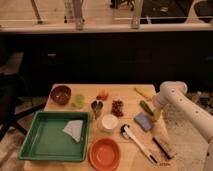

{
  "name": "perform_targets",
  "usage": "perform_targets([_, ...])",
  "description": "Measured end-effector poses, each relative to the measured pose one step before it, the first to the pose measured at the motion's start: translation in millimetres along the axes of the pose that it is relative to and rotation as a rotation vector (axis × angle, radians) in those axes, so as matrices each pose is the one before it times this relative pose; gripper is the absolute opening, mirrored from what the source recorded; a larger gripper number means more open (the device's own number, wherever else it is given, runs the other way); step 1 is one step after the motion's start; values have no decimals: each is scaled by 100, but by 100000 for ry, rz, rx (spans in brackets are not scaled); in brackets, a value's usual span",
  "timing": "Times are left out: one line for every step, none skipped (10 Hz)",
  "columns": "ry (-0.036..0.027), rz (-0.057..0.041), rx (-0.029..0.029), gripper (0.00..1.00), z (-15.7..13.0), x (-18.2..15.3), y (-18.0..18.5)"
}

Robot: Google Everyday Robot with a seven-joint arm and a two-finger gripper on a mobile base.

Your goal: Place pepper in purple bowl

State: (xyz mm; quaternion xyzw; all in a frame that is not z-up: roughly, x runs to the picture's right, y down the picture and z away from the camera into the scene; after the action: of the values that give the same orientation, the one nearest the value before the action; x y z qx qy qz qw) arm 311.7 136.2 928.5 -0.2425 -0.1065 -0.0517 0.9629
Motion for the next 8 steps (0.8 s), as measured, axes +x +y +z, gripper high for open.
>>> perform_targets([-273, 1188, -60, 42, -176, 154, 232])
perform_targets([135, -89, 55, 33, -96, 16, -22])
perform_targets([184, -151, -174, 24, -63, 65, 89])
perform_targets([125, -30, -120, 14, -75, 44, 56])
perform_targets([63, -7, -14, 4, -73, 43, 23])
perform_targets([15, -78, 12, 0, -27, 1, -7])
perform_targets([-13, -40, 19, 0, -24, -9, -4])
perform_targets([28, -99, 94, 0, -66, -5, -14])
